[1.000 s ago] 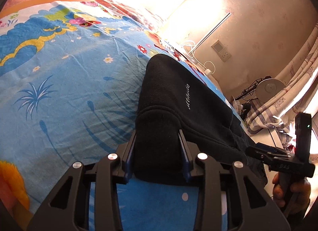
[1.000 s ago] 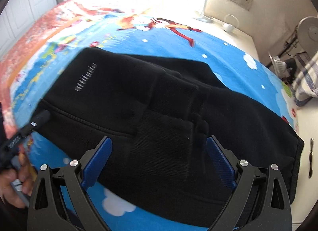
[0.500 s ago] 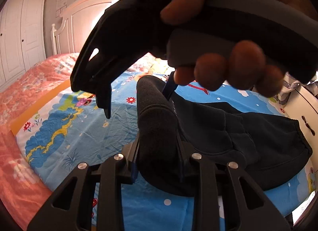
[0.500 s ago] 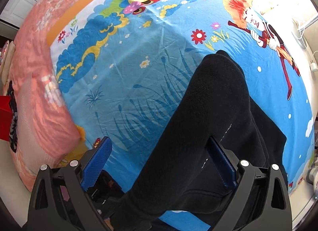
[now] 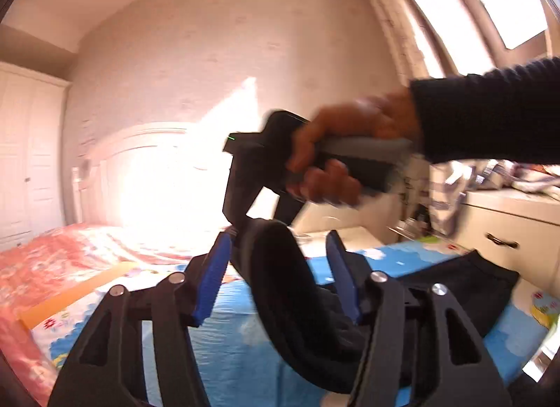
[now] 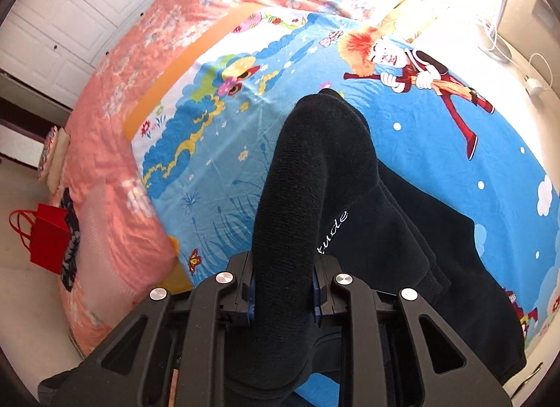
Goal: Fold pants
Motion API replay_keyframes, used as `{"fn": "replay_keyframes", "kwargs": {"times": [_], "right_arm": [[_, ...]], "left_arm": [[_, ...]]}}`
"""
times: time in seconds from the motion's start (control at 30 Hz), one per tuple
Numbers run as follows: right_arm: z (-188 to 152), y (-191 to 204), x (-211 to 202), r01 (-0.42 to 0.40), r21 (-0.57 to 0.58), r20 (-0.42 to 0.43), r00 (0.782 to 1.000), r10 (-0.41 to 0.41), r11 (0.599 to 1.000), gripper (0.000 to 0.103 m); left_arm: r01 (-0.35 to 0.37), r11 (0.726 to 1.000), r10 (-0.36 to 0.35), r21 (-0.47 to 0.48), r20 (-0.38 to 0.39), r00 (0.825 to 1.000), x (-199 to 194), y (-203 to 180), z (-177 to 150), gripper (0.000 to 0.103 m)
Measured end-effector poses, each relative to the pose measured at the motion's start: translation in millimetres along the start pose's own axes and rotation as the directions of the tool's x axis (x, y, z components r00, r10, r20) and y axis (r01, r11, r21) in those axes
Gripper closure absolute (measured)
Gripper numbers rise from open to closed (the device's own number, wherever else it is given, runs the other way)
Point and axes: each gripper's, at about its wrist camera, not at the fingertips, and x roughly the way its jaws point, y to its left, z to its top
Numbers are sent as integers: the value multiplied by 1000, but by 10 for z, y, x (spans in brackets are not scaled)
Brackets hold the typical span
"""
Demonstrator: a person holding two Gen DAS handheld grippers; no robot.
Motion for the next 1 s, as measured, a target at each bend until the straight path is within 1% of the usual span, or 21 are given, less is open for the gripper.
{"fn": "replay_keyframes", "kwargs": {"times": [0.03, 0.07, 0.1, 0.13, 0.17, 0.2, 0.27, 0.3, 0.37, 0.5, 0.57, 0.63, 0.7, 0.73, 0.77, 0.8, 0.83, 0.87, 0.9, 0.97, 1.0], "right_arm": [[-17, -55, -118, -18, 17, 25, 1000, 17, 1000, 79], [-53, -115, -258, -33, 28, 52, 998, 31, 999, 79], [-98, -171, -394, -46, 37, 78, 996, 43, 998, 79], [-148, -223, -522, -56, 43, 101, 994, 51, 998, 79], [-210, -289, -661, -66, 49, 125, 990, 59, 997, 79], [-274, -366, -791, -74, 59, 148, 987, 65, 995, 79], [-420, -546, -1019, -83, 85, 189, 980, 66, 993, 79], [-492, -657, -1122, -85, 103, 208, 976, 62, 991, 79], [-644, -917, -1290, -114, 147, 239, 968, 76, 983, 80], [-926, -1292, -1445, -149, 201, 291, 953, 86, 968, 81], [-1057, -1423, -1453, -168, 221, 308, 947, 95, 961, 81], [-1183, -1570, -1458, -192, 244, 323, 940, 107, 951, 81], [-1341, -1703, -1501, -216, 264, 347, 931, 116, 940, 81], [-1404, -1777, -1526, -228, 278, 362, 925, 118, 933, 81], [-1473, -1861, -1551, -242, 296, 377, 918, 120, 924, 81], [-1527, -1937, -1567, -254, 315, 389, 914, 120, 915, 81], [-1564, -2004, -1573, -259, 331, 395, 911, 116, 908, 81], [-1587, -2058, -1570, -264, 344, 398, 910, 115, 901, 81], [-1603, -2095, -1565, -270, 353, 401, 909, 116, 896, 81], [-1619, -2106, -1568, -281, 358, 408, 905, 122, 890, 81], [-1635, -2094, -1578, -284, 354, 411, 903, 125, 891, 81]], "left_arm": [[105, 994, -105, 1, -44, 994, 120, -161, -67, 55], [155, 988, -152, 27, -89, 984, 278, -352, -171, 56], [196, 978, -184, 70, -153, 971, 477, -560, -298, 63], [245, 965, -220, 89, -229, 948, 693, -737, -429, 70], [269, 959, -234, 85, -291, 928, 897, -874, -548, 70], [271, 960, -232, 66, -353, 907, 1113, -958, -665, 70], [180, 975, -109, 128, -432, 896, 1388, -1095, -817, 70], [154, 976, -65, 154, -466, 882, 1464, -1116, -868, 68], [175, 970, -69, 168, -501, 863, 1467, -1131, -941, 59], [242, 923, -89, 299, -446, 891, 1214, -1370, -1027, 39], [268, 897, -104, 351, -421, 901, 1074, -1428, -1046, 39], [286, 884, -167, 369, -322, 932, 790, -1377, -944, 39], [257, 896, -200, 361, -189, 962, 459, -1235, -823, 39], [194, 909, -164, 369, -111, 980, 324, -1163, -774, 38], [86, 917, -86, 391, -19, 996, 224, -1109, -731, 34], [-35, 916, 5, 400, 75, 997, 168, -1072, -693, 13], [-125, 912, 70, 390, 151, 986, 154, -1053, -660, 3], [-158, 902, 95, 402, 171, 981, 211, -1088, -655, 2], [-173, 873, 117, 456, 148, 982, 341, -1200, -697, 2], [-187, 784, 173, 591, 82, 982, 664, -1463, -915, 2], [-160, 758, 192, 632, 19, 981, 849, -1542, -1023, 2]]}}
